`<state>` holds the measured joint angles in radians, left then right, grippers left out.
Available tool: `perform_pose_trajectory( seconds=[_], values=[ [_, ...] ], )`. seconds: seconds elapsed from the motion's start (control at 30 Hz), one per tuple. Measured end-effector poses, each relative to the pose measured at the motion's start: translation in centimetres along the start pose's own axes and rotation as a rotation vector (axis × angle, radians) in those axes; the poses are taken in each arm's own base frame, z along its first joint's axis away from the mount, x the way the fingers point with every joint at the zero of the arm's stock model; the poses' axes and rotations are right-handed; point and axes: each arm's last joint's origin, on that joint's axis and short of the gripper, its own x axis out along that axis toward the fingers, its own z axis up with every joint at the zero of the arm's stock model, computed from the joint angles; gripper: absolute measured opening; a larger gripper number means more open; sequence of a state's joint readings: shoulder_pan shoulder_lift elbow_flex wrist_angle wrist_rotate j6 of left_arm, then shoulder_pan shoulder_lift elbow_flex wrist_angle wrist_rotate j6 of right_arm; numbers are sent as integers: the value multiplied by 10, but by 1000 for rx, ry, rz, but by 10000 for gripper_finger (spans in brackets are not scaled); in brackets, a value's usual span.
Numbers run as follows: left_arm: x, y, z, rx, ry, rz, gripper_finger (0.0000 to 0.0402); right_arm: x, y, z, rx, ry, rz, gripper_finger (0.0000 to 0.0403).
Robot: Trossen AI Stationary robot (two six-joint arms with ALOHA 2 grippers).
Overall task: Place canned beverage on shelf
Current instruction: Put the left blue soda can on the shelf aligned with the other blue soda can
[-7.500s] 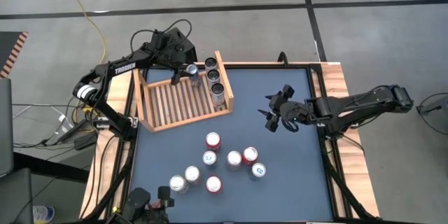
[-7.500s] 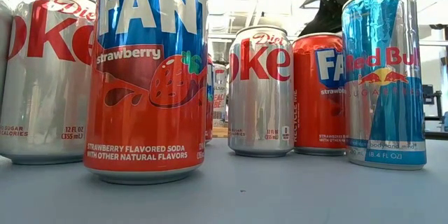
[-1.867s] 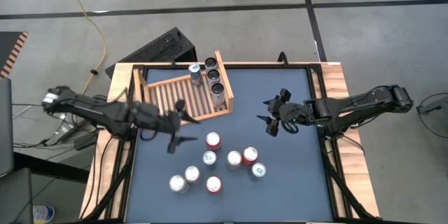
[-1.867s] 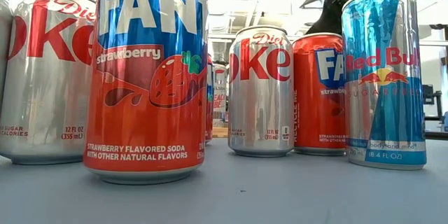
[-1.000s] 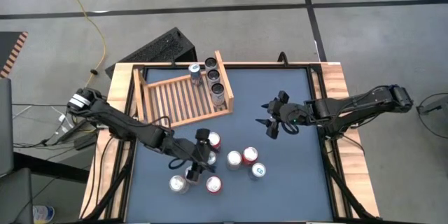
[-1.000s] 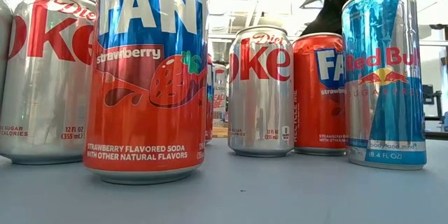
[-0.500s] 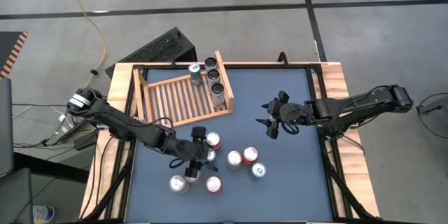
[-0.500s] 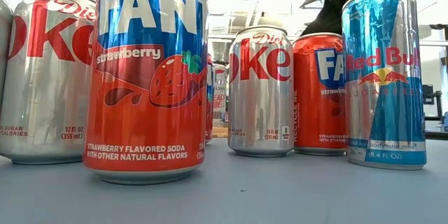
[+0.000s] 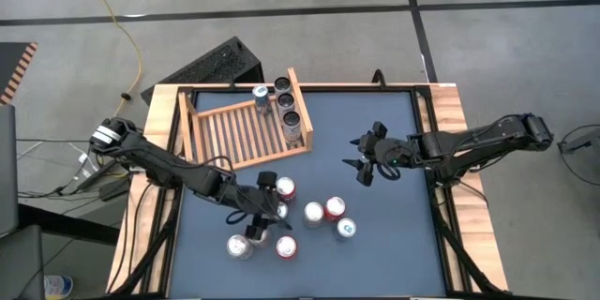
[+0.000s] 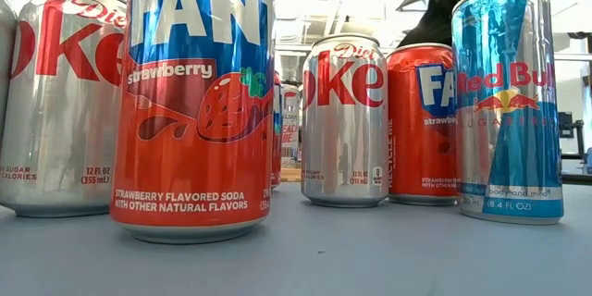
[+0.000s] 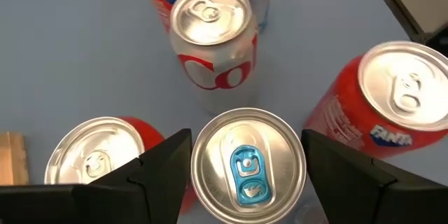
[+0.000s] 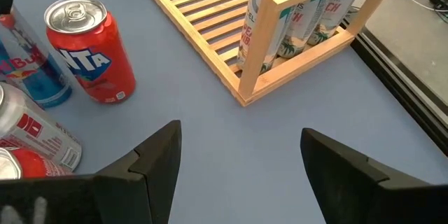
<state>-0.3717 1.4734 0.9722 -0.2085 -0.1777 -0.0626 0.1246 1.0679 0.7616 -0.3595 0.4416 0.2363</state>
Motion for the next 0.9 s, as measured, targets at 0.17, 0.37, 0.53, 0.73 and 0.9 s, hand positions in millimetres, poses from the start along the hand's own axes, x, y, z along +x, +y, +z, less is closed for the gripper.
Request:
perform_pose_trajectory(
  seconds=[0.17, 0.37, 0.53, 0.73, 0.9],
  values=[
    [0, 0, -2, 35, 25, -7, 238, 0, 0, 0, -1, 2, -1, 276],
    [0, 0, -8, 144, 80, -11, 208, 0, 0, 0, -1, 2, 0, 276],
    [-1, 3, -12, 219, 131, -21, 190, 0, 0, -1, -2, 5, -2, 276],
    [-4, 11, -11, 185, 131, -34, 161, 0, 0, -1, -2, 6, -1, 276],
    [-13, 13, -10, 207, 124, -35, 155, 0, 0, -1, -3, 7, -2, 276]
  ],
)
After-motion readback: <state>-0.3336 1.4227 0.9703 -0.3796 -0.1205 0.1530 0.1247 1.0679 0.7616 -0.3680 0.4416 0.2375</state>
